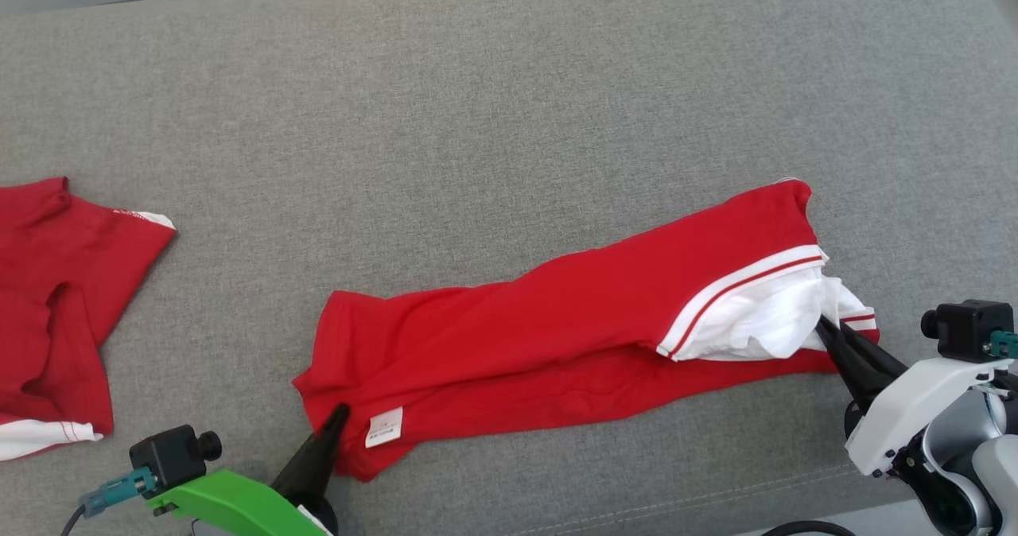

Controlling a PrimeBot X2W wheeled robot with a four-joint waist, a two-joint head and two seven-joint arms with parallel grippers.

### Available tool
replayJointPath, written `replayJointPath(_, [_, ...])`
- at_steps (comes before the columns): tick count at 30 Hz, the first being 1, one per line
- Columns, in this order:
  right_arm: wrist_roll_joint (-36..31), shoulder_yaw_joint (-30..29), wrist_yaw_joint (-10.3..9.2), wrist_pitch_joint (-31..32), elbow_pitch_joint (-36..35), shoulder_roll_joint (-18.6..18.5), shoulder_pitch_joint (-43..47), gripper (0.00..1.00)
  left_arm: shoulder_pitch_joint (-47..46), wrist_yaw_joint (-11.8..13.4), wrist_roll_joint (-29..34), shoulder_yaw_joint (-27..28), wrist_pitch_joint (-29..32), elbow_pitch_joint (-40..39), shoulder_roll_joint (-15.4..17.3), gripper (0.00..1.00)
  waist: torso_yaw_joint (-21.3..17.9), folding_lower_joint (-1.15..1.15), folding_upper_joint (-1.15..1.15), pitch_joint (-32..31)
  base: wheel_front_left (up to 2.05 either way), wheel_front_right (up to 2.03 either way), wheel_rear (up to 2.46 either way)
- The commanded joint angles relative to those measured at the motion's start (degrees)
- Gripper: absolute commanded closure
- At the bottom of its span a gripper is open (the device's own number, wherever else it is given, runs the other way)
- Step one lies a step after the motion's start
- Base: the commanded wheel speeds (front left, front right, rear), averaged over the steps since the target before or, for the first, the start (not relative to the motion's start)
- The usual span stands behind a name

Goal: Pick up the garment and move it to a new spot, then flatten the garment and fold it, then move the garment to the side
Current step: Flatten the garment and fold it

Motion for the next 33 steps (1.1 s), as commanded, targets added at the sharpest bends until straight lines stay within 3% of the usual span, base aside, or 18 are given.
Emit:
replayJointPath(1, [-0.65, 0.37, -0.03, -0.61, 1.01, -0.10, -0.77, 0.00, -0.75, -0.11, 1.17, -0.07, -0.49, 1.06, -0.37, 0.00, 0.11, 0.00, 0.00, -0.20, 0.00, 0.00, 0.00])
replayJointPath(7, [-2.18, -0.51, -0.03, -2.40, 3.04, -1.52, -0.90, 0.00, -1.44, 0.63, 5.86, -1.40, -3.24, 3.43, -0.15, 0.00, 0.51, 0.00, 0.00, -0.99, 0.00, 0.00, 0.00])
replayJointPath(12, [-4.07, -5.31, -0.03, -5.40, 1.82, -2.28, 0.91, 0.00, 0.55, 3.92, 14.63, -0.77, -7.65, 1.44, 0.85, 0.00, 0.62, 0.00, 0.00, -1.90, 0.00, 0.00, 0.00])
replayJointPath(19, [-7.35, -10.43, -0.03, -9.09, -0.75, 1.67, 2.44, 0.00, 3.33, 6.19, 25.66, 6.00, -8.58, -4.08, -2.38, 0.00, 0.75, 0.00, 0.00, -2.63, 0.00, 0.00, 0.00])
replayJointPath(26, [-12.19, -12.32, -0.03, -11.63, 3.25, 8.35, 1.47, 0.00, 6.64, 4.79, 44.25, 14.60, -8.58, -5.26, -8.19, 0.00, 0.65, 0.00, 0.00, -4.26, 0.00, 0.00, 0.00])
replayJointPath(33, [-12.96, -10.02, -0.02, -10.09, 11.23, 10.20, -2.37, 0.00, 9.89, 0.23, 55.25, 22.14, -8.58, -4.75, -14.41, 0.00, 1.39, 0.00, 0.00, -5.31, 0.00, 0.00, 0.00])
